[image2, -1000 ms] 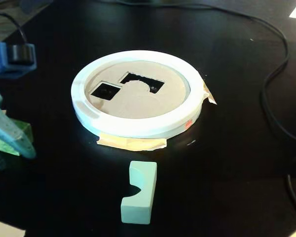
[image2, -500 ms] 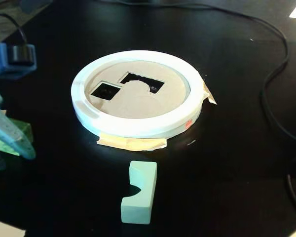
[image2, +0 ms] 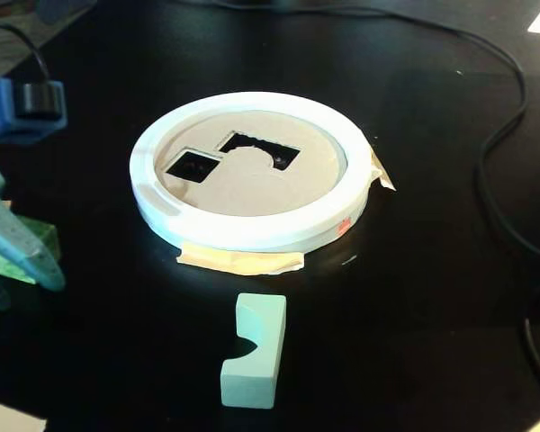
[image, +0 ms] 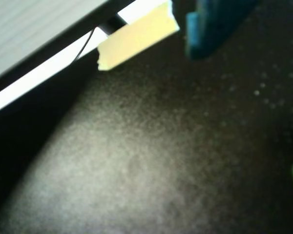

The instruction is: Pick up the square block and drop it in corresponding square shaped hole

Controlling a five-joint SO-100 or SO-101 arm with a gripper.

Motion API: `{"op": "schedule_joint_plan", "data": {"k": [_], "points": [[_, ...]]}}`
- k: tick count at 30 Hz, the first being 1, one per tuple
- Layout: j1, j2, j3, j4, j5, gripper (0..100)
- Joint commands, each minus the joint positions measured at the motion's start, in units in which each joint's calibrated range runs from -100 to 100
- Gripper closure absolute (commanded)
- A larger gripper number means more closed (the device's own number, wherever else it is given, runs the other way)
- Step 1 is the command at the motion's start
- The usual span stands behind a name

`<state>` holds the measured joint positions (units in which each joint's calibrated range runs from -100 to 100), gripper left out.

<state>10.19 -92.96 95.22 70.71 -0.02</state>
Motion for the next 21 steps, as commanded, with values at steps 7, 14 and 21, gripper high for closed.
{"op": "schedule_joint_plan", "data": {"k": [7, 14, 21], "points": [[0.67, -0.15, -0.41, -1.42, -0.05, 23], [0.55, 0.84, -3.41, -0.21, -0.05, 23], [-1.33, 1.02, -11.25, 1.29, 0.24, 23]]}}
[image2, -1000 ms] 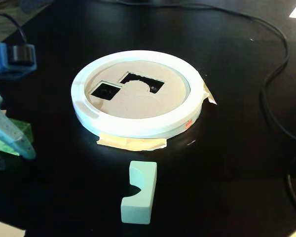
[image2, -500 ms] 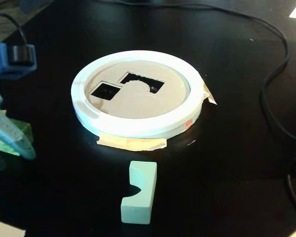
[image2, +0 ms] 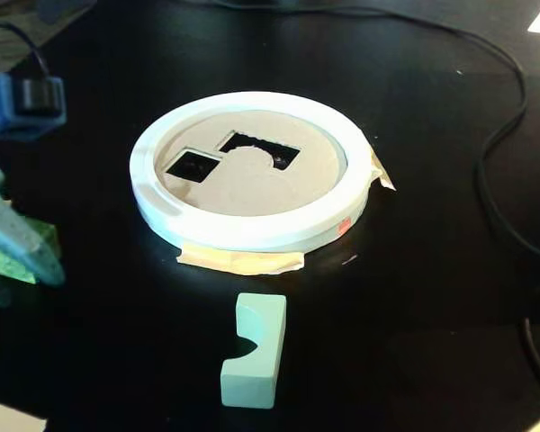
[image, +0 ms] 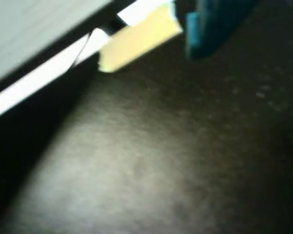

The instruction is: Pick up the square block and drop it in corresponding square shaped hole

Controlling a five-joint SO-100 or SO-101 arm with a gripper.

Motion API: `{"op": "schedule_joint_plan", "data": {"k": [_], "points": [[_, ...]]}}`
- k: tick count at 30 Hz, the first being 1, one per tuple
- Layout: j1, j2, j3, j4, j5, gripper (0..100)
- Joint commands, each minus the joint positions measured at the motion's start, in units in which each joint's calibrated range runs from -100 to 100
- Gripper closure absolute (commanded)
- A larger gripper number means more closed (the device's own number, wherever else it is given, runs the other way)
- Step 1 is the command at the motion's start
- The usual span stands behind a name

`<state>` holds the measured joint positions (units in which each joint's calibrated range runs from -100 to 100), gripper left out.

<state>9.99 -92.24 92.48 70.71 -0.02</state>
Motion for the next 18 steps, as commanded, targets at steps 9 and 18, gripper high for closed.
{"op": "schedule_joint_plan", "data": {"k": [9, 18], "points": [[-1.13, 13.74, -25.54, 10.93, 0.34, 23], [-6.62, 31.83, -46.58, 27.18, -0.24, 23]]}}
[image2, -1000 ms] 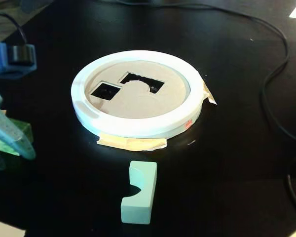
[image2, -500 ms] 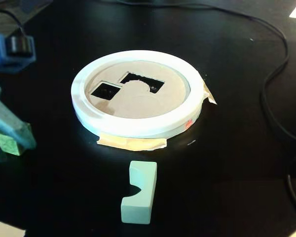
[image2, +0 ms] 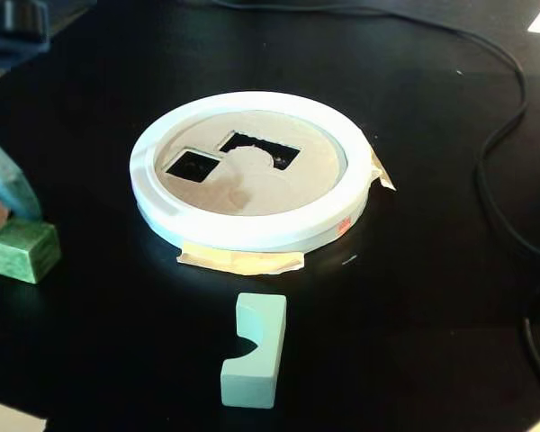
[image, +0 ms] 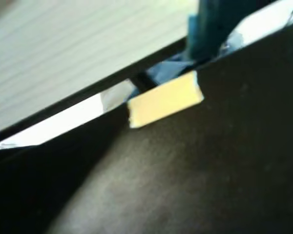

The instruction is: Pick up the square block and drop it in corresponding square shaped hole

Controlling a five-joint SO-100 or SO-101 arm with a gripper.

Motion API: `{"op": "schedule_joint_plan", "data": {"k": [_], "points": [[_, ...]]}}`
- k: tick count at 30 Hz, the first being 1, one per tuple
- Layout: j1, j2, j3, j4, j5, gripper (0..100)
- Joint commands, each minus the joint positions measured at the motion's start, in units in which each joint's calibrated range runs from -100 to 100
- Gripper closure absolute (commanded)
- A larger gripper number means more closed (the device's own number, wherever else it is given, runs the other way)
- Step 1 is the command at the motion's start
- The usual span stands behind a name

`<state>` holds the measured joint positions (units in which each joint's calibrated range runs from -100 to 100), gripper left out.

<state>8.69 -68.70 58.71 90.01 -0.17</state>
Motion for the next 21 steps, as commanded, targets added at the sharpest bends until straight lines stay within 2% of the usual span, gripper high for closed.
{"op": "schedule_joint_plan", "data": {"k": [1, 4, 6, 16, 21], "points": [[-9.07, 11.34, -14.54, 9.09, -0.15, 23], [-14.43, 15.72, -15.36, 9.09, -1.81, 23], [-16.56, 19.49, -15.36, 8.99, -5.37, 23], [-16.81, 29.43, -10.44, 8.89, -14.7, 24], [-19.55, 29.52, -6.8, 8.89, -17.14, 24]]}}
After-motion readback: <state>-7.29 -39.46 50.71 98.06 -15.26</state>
